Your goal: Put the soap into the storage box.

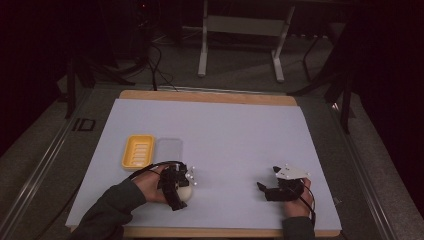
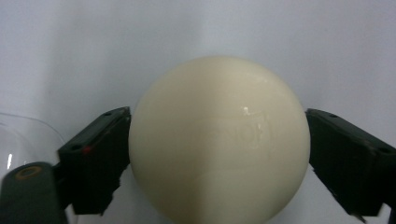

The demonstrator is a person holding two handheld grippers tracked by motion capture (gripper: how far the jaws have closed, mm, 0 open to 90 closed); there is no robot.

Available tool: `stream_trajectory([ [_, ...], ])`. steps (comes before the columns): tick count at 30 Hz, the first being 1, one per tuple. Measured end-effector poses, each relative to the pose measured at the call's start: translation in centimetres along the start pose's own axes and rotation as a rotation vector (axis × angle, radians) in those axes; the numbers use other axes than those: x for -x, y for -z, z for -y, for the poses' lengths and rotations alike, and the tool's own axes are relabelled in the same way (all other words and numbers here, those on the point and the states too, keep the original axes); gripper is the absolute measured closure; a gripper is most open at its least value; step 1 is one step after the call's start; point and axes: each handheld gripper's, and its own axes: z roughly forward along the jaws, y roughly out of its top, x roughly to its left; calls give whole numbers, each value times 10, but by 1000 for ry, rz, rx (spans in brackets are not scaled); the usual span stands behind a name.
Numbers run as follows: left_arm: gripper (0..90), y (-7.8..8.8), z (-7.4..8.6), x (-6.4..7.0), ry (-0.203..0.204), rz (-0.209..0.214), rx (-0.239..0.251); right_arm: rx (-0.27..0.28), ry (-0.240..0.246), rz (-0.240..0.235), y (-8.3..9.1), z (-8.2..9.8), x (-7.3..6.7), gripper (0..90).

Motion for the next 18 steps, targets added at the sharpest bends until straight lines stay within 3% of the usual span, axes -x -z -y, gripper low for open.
stream_trajectory([
  [6,151,-1,-3,0,-7,-20,-24,0,0,0,0,0,0,138],
  [18,204,1,-7,-2,-16,-11,-71,1,-2,-1,0,0,0,138],
])
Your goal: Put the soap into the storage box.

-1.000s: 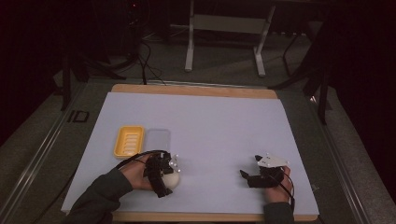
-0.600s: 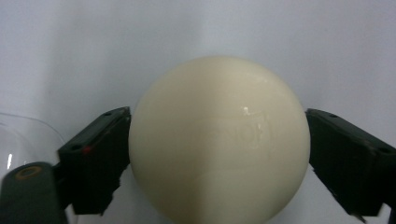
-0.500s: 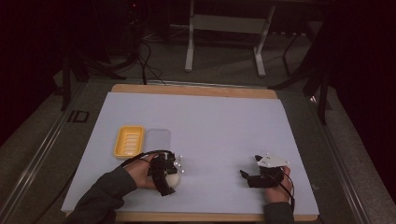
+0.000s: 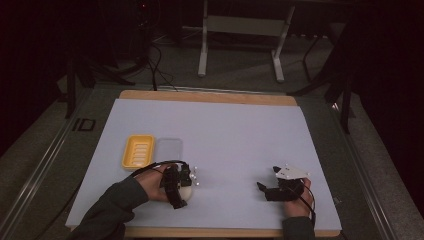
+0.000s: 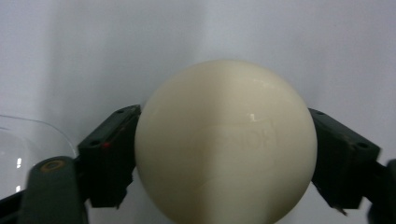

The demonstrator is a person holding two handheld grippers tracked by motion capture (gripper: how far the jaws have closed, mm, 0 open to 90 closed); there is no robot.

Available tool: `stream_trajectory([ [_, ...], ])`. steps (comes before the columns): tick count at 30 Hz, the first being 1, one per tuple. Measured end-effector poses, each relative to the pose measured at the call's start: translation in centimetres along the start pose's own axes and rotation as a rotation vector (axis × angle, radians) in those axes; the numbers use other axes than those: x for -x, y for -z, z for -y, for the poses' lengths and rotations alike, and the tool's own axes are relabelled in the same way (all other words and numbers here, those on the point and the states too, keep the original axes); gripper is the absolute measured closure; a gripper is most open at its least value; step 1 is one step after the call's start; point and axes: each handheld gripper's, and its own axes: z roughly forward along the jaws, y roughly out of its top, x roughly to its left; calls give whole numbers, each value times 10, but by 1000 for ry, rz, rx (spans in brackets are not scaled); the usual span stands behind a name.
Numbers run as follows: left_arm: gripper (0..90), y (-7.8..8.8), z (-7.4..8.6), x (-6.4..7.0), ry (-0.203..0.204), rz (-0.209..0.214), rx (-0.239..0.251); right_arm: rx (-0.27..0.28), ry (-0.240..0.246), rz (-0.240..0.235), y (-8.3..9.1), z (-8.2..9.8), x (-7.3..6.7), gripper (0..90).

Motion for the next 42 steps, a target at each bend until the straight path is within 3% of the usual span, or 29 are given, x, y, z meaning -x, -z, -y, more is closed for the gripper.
stream_trajectory([
  [11,222,0,-10,-1,-25,6,-90,-2,0,-1,0,0,0,138],
  [18,220,-1,-16,-1,-20,8,-133,-1,0,-2,0,0,0,138],
  [22,222,-2,-17,-1,-19,7,-142,-2,1,-2,0,0,0,138],
  [30,231,-1,-16,-2,-55,14,-147,0,0,-3,0,0,0,138],
  [42,232,1,-14,-4,-58,18,-172,-1,2,-3,0,0,0,138],
])
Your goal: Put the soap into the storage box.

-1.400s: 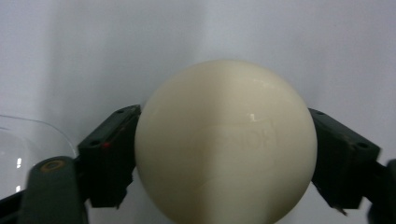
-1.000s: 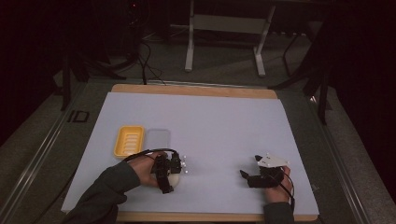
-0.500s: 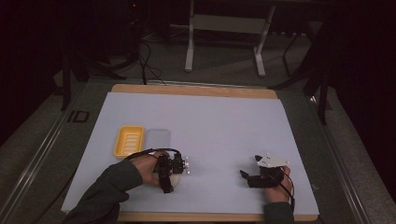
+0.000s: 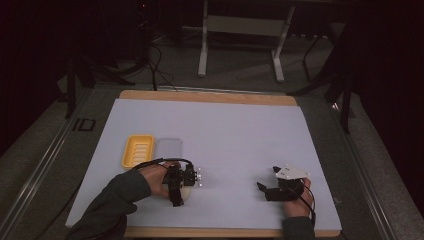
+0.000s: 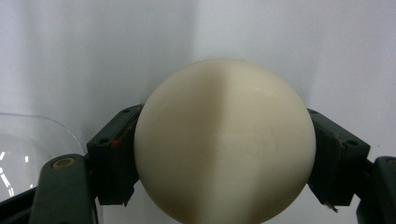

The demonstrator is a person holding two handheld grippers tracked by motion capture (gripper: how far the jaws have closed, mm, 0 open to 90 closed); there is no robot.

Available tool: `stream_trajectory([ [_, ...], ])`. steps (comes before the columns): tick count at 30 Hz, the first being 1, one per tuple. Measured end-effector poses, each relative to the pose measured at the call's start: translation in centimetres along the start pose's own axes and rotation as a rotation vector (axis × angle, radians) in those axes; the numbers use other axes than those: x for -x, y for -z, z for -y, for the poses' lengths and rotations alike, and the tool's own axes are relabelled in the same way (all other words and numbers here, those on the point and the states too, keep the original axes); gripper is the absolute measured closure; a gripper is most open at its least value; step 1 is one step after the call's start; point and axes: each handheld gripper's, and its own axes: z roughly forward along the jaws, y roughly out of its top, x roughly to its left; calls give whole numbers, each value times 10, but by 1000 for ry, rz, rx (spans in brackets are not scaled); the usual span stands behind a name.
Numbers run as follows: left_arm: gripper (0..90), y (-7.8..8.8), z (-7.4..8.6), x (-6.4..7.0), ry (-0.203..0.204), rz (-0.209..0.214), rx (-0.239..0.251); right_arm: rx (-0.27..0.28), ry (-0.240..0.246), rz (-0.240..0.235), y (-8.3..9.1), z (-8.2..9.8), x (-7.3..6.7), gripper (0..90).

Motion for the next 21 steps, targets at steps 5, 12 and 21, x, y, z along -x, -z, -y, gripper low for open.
stream_trajectory([
  [5,232,4,2,-3,8,-7,3,0,-2,0,0,0,0,138],
  [12,232,10,3,-8,19,-12,-1,0,0,0,0,0,0,138],
  [21,232,15,5,-11,38,-12,-11,0,0,0,0,0,0,138],
])
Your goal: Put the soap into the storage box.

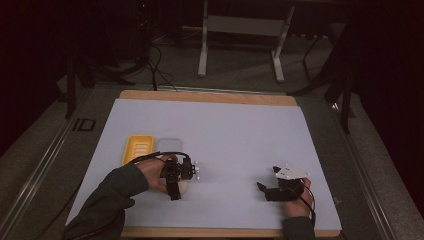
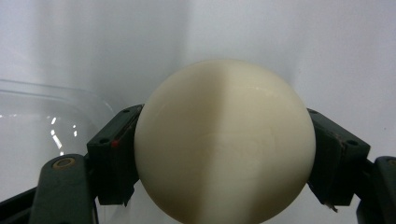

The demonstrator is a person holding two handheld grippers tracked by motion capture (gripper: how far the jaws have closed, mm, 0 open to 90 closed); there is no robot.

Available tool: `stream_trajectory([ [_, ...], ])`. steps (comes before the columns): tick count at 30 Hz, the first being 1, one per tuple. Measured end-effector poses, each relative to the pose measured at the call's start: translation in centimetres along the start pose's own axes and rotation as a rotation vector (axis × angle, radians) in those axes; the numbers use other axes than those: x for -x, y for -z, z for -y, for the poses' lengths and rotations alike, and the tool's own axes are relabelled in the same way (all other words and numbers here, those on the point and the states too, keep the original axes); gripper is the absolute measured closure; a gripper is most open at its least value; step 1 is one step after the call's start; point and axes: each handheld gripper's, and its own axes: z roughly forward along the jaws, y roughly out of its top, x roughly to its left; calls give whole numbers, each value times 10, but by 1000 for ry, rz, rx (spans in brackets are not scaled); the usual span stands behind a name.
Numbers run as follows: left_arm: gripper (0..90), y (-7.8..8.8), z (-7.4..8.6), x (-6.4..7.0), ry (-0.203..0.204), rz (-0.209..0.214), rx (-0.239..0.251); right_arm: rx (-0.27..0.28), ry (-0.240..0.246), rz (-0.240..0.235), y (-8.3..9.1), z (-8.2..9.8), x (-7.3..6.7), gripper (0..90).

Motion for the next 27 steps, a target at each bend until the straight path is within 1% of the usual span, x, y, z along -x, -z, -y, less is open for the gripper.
stream_trajectory([
  [1,232,1,0,-1,-3,-3,-4,0,0,0,0,0,0,138],
  [2,232,1,1,-1,4,-1,-1,0,0,0,0,0,0,138],
  [3,232,2,1,-2,-3,-7,-1,0,1,-1,0,0,0,138],
  [5,232,3,2,-3,4,-17,1,0,0,0,0,0,0,138],
  [10,232,7,4,-7,24,-15,12,0,1,0,0,0,0,138],
  [16,232,12,8,-12,32,-17,10,0,1,-1,0,0,0,138],
  [19,232,14,9,-14,38,-19,18,0,1,-1,0,0,0,138],
  [21,232,15,10,-15,48,-19,22,0,1,0,0,0,0,138],
  [26,232,18,12,-19,53,-24,22,-1,1,-1,0,0,0,138],
  [27,232,19,12,-20,60,-22,21,0,1,-1,0,0,0,138],
])
